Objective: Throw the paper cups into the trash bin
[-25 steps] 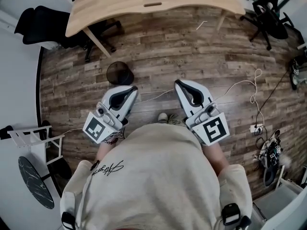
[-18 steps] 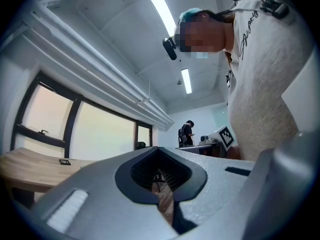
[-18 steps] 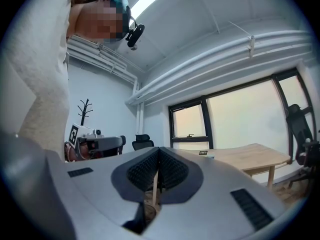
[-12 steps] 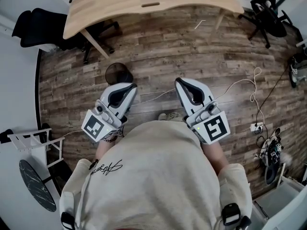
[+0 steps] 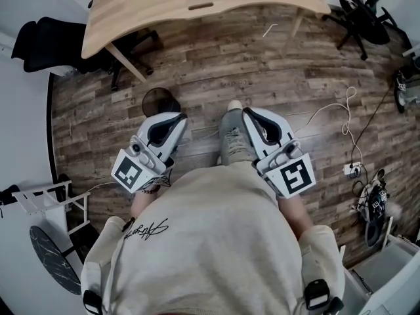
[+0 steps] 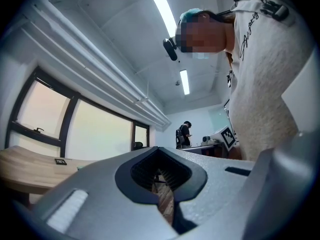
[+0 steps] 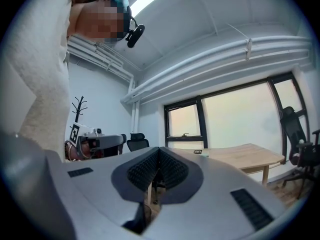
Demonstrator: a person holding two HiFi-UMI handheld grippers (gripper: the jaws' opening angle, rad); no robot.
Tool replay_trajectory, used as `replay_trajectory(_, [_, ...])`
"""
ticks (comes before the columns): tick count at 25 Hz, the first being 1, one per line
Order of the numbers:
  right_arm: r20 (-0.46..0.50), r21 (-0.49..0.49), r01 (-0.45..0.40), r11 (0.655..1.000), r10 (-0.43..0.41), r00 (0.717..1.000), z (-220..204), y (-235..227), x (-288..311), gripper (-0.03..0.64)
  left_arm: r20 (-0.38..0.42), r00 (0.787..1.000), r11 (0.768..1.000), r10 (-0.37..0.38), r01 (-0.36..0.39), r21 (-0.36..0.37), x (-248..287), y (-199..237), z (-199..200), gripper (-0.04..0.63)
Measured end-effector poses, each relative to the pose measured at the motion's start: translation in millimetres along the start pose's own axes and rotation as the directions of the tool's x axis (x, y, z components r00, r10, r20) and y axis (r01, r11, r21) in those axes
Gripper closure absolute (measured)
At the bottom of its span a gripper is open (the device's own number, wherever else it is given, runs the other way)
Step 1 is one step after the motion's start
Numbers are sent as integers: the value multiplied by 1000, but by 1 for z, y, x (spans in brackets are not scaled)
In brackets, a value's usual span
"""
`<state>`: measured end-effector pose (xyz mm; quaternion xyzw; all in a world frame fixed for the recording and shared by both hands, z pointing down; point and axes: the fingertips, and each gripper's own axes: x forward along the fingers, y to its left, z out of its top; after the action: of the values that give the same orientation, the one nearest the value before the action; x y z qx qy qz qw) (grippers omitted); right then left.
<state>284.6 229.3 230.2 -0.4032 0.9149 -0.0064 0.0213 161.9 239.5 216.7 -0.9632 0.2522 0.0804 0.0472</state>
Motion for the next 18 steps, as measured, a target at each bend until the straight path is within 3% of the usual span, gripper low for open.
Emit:
replay_trajectory(10, [-7,-16,-38,999,38,999,-7,-21,34,606,2,1000,1000,29,-29,5,10,35,-8,595])
replay_trajectory(18, [-35,-19,-63,998,62,997,-16,-67,81,606,-3,999,999,41,-41,16,45,88,-19,595])
